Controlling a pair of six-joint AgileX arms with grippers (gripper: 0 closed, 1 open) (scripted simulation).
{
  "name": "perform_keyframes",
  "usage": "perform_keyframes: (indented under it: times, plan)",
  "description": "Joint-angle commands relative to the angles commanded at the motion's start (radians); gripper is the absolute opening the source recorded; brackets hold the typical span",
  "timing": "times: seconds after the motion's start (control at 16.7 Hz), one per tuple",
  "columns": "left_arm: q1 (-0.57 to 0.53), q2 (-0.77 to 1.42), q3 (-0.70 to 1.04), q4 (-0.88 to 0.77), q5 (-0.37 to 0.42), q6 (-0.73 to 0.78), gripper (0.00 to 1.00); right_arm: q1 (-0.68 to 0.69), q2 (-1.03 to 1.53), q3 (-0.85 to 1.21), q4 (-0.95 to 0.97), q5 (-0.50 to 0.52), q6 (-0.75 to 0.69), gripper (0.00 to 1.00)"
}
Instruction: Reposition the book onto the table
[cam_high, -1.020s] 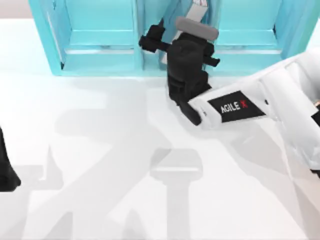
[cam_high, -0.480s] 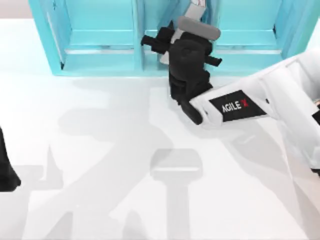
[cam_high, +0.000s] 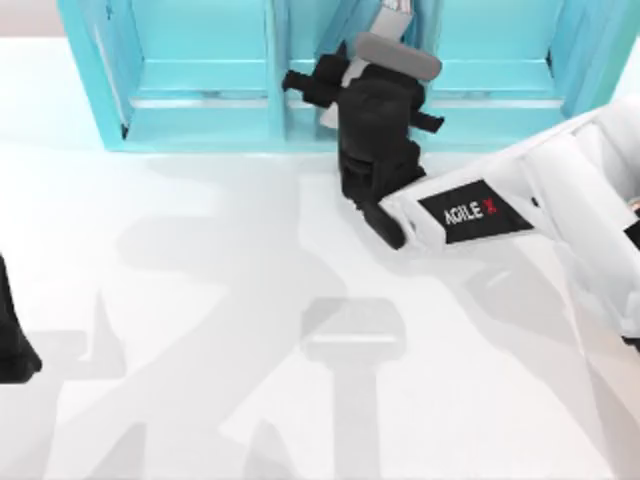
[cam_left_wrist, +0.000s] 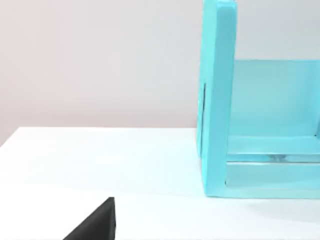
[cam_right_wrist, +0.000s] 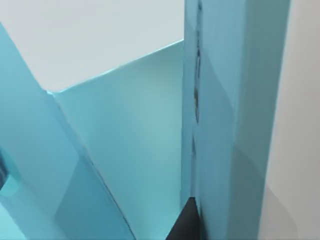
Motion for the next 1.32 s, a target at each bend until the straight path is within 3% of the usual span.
perform_keyframes:
  times: [0.36, 0.96, 1.32]
  plan:
    - [0.0, 0.0, 0.0, 0.0, 0.0, 0.0, 1.0, 0.05, -0.116, -0.078, -0.053, 0.043, 0.007, 0.0]
    - [0.0, 0.0, 0.0, 0.0, 0.0, 0.0, 1.0, 0.283, -0.805, -0.478, -0.333, 0.268, 0.02, 0.0]
    - [0.0, 0.0, 0.0, 0.0, 0.0, 0.0, 1.0, 0.326, -0.895, -0.542, -0.376, 0.308, 0.031, 0.0]
